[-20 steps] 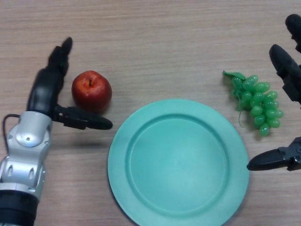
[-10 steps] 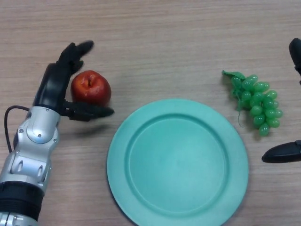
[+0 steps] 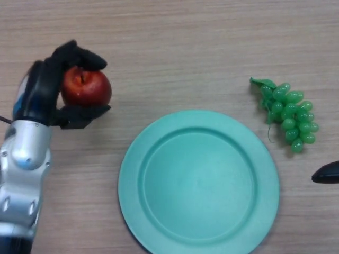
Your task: Pick up the red apple and place it on the plate
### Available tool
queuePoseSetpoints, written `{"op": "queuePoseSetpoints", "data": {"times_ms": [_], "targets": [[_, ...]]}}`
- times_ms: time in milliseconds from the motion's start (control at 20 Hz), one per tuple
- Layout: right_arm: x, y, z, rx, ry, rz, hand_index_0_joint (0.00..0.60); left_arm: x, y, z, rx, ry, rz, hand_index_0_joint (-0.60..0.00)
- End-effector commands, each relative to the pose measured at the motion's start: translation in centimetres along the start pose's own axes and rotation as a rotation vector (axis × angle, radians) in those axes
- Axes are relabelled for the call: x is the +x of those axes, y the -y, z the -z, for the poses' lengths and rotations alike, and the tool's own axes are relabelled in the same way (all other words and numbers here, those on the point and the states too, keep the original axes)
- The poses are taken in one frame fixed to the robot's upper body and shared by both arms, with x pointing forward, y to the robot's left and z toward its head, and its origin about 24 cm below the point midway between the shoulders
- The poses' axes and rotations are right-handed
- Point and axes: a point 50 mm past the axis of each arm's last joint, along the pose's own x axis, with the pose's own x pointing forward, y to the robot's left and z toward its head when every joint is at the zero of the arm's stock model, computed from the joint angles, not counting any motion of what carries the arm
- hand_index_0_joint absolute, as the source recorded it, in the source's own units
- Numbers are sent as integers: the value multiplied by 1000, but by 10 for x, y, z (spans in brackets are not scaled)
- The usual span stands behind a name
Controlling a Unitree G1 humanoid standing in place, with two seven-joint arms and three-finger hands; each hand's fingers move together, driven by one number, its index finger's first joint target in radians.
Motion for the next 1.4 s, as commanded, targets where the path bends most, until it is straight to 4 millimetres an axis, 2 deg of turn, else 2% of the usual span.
{"op": "queuePoseSetpoints", "data": {"times_ms": [50, 100, 200, 300, 400, 500, 650, 750, 800, 850, 900, 1050, 1150, 1300, 1400], "targets": [[-1, -7, -29, -61, 167, -27, 0, -19, 9, -30, -216, -33, 135, -600], [0, -8, -31, -56, 169, -25, 0, -26, 19, -42, -237, 5, 151, -600], [3, -11, -32, -58, 175, -22, 0, -37, 44, -50, -199, 48, 222, -600], [4, -12, -32, -66, 173, -29, 0, -48, 72, -48, -99, 84, 326, -600], [5, -12, -32, -59, 175, -32, 0, -53, 90, -43, -23, 142, 359, -600], [3, -12, -32, -66, 184, -29, 0, -54, 98, -44, 35, 245, 343, -600], [0, -11, -31, -74, 183, -13, 0, -49, 99, -52, -59, 305, 312, -600], [0, -10, -31, -72, 182, -12, 0, -48, 100, -52, -57, 300, 323, -401], [0, -10, -31, -71, 180, -12, 0, -48, 101, -52, -53, 298, 339, -250], [1, -9, -30, -76, 177, -10, 0, -48, 102, -53, -42, 298, 358, -150], [2, -6, -29, -94, 167, -5, 0, -50, 103, -53, -17, 302, 397, 0], [2, -9, -28, -125, 155, -12, 0, -51, 100, -49, 40, 326, 377, 0], [1, -10, -29, -136, 160, -12, 0, -55, 90, -55, 59, 359, 352, 0], [4, -10, -31, -138, 165, -19, 0, -66, 67, -68, -10, 420, 308, 0], [5, -8, -31, -132, 163, -21, 0, -74, 44, -75, -130, 425, 268, 0]]}}
